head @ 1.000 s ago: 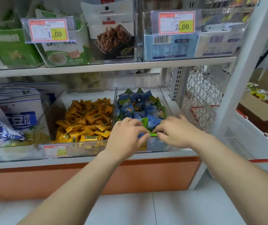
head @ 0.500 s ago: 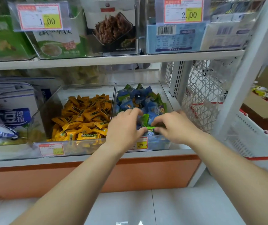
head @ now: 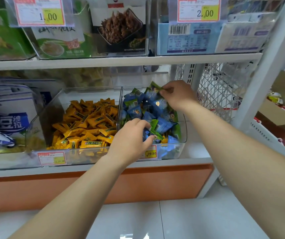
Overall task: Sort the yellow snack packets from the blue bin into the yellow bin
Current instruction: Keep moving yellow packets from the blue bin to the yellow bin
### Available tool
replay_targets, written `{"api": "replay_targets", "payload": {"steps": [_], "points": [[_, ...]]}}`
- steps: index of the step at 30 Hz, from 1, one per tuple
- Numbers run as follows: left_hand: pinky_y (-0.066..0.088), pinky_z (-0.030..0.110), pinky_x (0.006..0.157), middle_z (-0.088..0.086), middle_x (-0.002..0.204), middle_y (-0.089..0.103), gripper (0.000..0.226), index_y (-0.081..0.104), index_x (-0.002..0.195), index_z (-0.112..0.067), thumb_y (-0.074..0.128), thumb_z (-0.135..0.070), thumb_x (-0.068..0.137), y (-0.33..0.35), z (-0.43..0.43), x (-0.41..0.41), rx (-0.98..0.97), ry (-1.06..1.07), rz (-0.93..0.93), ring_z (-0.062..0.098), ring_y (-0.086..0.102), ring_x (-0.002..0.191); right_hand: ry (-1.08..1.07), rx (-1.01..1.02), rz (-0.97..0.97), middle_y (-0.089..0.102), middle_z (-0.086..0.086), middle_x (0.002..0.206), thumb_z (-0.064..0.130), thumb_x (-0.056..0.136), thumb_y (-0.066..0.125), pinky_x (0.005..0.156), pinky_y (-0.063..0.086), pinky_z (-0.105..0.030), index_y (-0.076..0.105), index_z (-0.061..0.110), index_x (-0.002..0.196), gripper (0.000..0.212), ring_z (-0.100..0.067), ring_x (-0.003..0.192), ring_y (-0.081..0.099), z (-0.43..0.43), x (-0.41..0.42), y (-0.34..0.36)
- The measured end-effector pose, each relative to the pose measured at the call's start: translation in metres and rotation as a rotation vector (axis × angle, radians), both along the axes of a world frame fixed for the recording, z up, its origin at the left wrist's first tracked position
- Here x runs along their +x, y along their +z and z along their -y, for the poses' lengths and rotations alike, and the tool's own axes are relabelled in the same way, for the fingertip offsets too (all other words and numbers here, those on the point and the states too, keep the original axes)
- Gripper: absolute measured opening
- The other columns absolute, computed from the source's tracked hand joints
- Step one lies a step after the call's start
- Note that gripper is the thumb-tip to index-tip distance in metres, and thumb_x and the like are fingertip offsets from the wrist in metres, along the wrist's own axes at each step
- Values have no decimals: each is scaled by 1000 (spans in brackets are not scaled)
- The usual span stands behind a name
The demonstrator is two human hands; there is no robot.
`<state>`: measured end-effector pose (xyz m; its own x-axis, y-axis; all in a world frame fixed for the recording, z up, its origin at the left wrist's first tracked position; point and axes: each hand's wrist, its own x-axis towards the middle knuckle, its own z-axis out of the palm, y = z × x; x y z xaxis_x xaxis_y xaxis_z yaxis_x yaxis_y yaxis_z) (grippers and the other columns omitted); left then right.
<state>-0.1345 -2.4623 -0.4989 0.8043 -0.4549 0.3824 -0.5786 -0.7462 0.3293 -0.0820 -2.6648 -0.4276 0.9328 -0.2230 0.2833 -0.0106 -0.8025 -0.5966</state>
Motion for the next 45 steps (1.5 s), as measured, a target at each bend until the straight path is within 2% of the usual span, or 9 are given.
{"api": "replay_targets", "payload": {"steps": [3, 8, 13, 16, 24, 32, 38, 42, 45], "points": [[45, 36, 91, -6, 118, 63, 32, 66, 116, -23, 71, -35, 87, 2, 7, 2, 44, -10, 225, 18, 56, 112, -27, -45, -29, 63, 5, 125, 47, 94, 58, 98, 46, -38, 56, 28, 132, 42, -20, 114, 58, 1, -3, 1], [33, 45, 111, -11, 147, 47, 55, 51, 139, -38, 64, -49, 87, 11, 31, 22, 258, -176, 124, 17, 44, 135, 170, -101, 99, 69, 13, 98, 23, 90, 63, 79, 43, -23, 74, 27, 100, 15, -6, 89, 61, 13, -61, -29], [44, 37, 89, -14, 119, 65, 41, 68, 116, -40, 61, -63, 83, 15, 12, 42, 262, -24, 205, 16, 58, 112, 270, -142, 67, 66, 25, 94, 23, 90, 66, 86, 42, -18, 74, 32, 99, 15, 4, 94, 60, 26, -88, -36], [45, 33, 78, -11, 99, 67, 27, 74, 92, -34, 58, -56, 89, 14, 8, 44, 255, 56, 273, 15, 60, 94, 316, -322, 22, 69, 24, 99, 33, 90, 65, 98, 43, -35, 71, 37, 103, 16, -1, 97, 63, 21, -83, -29], [38, 34, 80, -14, 99, 67, 17, 71, 87, -37, 65, -53, 86, 8, 5, 42, 113, 89, 237, 14, 60, 96, 351, -757, -148, 65, 18, 80, 44, 81, 64, 98, 21, -42, 64, 51, 102, 23, -13, 91, 58, -9, -54, -40], [38, 37, 90, -14, 105, 68, 21, 73, 91, -36, 64, -54, 86, 7, 3, 37, 106, 51, 226, 14, 60, 101, 332, -852, -227, 67, 15, 90, 57, 75, 65, 98, 21, -42, 62, 47, 114, 40, -16, 94, 57, -7, -46, -42], [41, 31, 76, -14, 102, 69, 21, 68, 103, -39, 61, -53, 89, 14, 0, 37, 90, -7, 140, 10, 62, 94, 361, -359, -83, 62, 16, 80, 56, 84, 65, 72, 45, -31, 70, 38, 87, 19, -5, 77, 58, 5, -53, -24], [51, 32, 91, -15, 121, 67, 45, 54, 133, -37, 57, -53, 91, 26, 1, 29, -259, -146, -138, 7, 61, 113, 264, 85, 66, 69, 15, 76, 39, 85, 72, 64, 47, -22, 69, 37, 81, 6, 1, 72, 62, -3, -59, -11], [57, 28, 84, -13, 104, 70, 37, 60, 125, -31, 67, -43, 91, 37, 6, 22, -500, -218, -234, 1, 66, 95, 320, 386, -9, 75, 3, 81, 23, 89, 71, 68, 58, -25, 71, 27, 89, 4, -16, 77, 72, -10, -62, -6]]}}
